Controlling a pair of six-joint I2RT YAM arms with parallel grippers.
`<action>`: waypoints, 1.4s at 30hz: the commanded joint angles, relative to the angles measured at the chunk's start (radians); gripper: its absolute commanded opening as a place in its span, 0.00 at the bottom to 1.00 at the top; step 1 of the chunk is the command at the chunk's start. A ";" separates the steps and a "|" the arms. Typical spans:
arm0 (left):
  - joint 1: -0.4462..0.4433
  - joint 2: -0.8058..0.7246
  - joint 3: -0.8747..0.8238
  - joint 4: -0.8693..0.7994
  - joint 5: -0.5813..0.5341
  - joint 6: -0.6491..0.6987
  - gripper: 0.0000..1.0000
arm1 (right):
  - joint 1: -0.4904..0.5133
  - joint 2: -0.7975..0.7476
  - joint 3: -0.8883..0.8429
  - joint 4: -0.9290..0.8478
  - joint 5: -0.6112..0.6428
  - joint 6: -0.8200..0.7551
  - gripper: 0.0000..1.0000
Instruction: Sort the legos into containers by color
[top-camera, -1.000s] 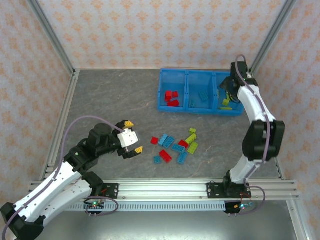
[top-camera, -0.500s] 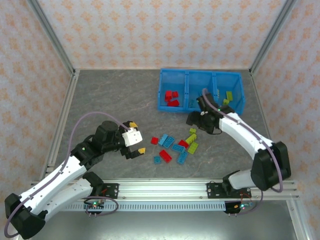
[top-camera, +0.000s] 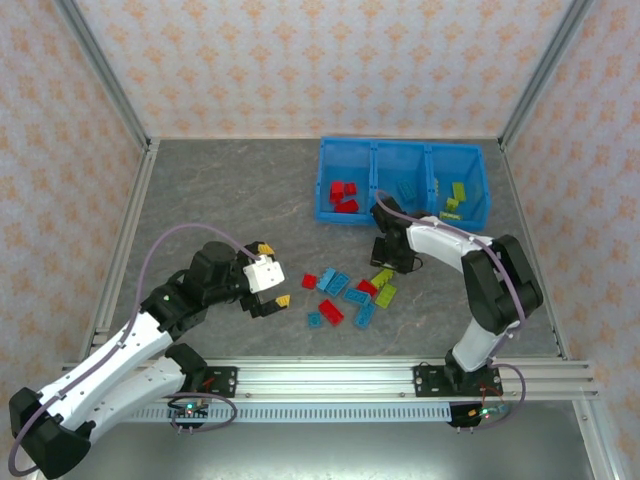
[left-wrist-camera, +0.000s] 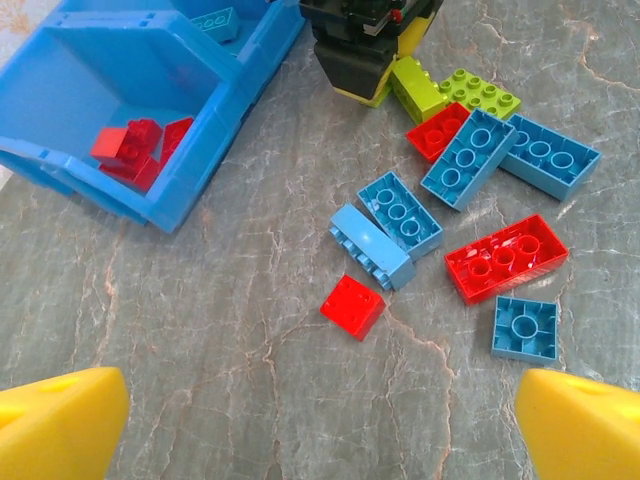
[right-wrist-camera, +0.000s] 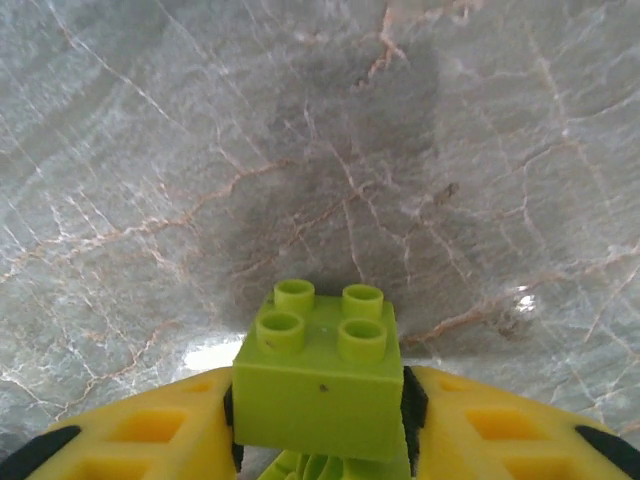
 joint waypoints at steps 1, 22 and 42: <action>-0.002 -0.005 0.012 -0.002 -0.013 0.009 1.00 | 0.003 -0.033 0.004 0.016 0.072 -0.002 0.37; -0.002 -0.030 0.018 -0.010 -0.002 0.012 1.00 | -0.399 -0.312 0.177 0.053 0.187 -0.048 0.32; -0.003 -0.050 0.002 -0.001 -0.036 0.015 1.00 | -0.504 -0.019 0.482 -0.051 -0.006 -0.049 0.64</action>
